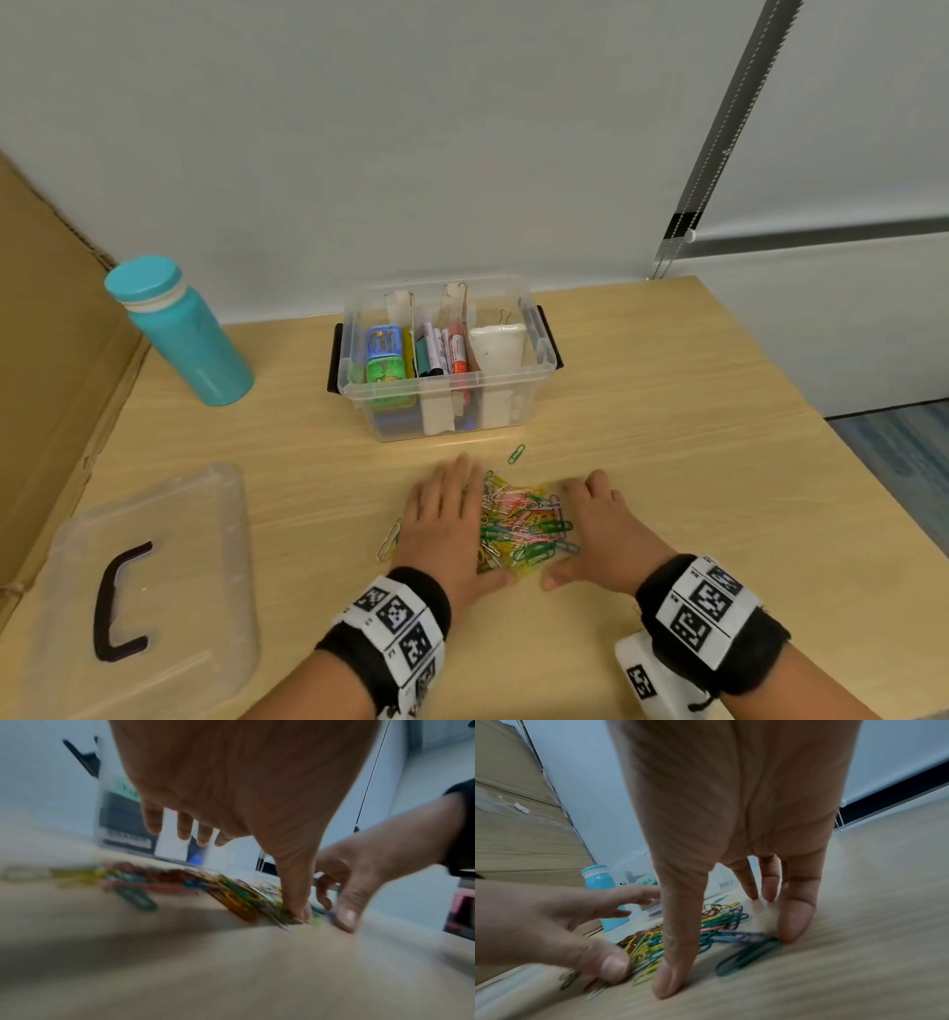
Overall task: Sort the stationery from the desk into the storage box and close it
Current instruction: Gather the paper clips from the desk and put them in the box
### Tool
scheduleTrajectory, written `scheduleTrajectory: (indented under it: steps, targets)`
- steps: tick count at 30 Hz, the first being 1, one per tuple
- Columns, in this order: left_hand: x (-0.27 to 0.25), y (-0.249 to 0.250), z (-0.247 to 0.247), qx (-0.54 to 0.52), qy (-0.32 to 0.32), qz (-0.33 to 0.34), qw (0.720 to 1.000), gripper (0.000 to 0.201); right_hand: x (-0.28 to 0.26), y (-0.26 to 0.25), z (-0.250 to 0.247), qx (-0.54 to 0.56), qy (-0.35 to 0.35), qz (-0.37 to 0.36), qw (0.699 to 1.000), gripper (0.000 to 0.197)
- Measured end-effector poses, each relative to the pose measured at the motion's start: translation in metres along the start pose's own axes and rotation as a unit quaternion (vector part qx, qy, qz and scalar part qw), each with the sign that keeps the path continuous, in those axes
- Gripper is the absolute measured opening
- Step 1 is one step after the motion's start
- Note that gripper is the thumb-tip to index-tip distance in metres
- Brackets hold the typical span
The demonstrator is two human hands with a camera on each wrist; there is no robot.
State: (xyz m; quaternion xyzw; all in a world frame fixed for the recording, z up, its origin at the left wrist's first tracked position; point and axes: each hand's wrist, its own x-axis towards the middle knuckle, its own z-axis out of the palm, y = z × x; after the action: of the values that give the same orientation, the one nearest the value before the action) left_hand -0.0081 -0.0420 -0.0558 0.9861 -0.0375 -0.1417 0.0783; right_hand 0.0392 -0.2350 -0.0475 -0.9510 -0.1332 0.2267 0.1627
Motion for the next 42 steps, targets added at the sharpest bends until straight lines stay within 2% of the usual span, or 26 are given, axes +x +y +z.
scheduleTrajectory:
  steps: [6,9,14,17,24,32,38,42]
  targets:
    - [0.009,-0.025,-0.017,-0.045,-0.039,-0.001,0.998,0.116,0.005,-0.006,0.0,0.012,-0.01,-0.005,1.0,0.102]
    - [0.01,-0.021,-0.014,-0.046,-0.023,0.017,0.999,0.092,0.011,-0.019,0.005,0.002,0.002,-0.023,1.0,0.084]
    - [0.013,-0.013,-0.018,-0.065,0.009,0.019,0.998,0.049,0.022,-0.032,0.009,-0.005,0.013,-0.047,0.999,0.041]
    - [0.015,-0.014,-0.022,-0.068,0.01,0.017,0.998,0.037,0.026,-0.034,0.011,-0.015,0.029,-0.064,0.997,0.032]
    - [0.014,-0.022,-0.028,-0.121,0.043,0.01,0.992,0.029,0.024,-0.024,0.0,0.013,0.052,-0.07,0.996,0.034]
    - [0.01,-0.029,-0.04,-0.179,0.133,0.011,0.975,0.025,0.01,-0.022,-0.04,0.088,0.06,-0.099,0.989,0.01]
    - [0.009,-0.034,-0.05,-0.194,0.164,-0.002,0.967,0.023,0.0,-0.042,-0.106,0.144,0.094,-0.128,0.977,0.014]
    - [0.006,-0.037,-0.05,-0.198,0.162,-0.007,0.967,0.023,0.019,-0.06,-0.143,0.129,0.161,-0.145,0.968,0.025]
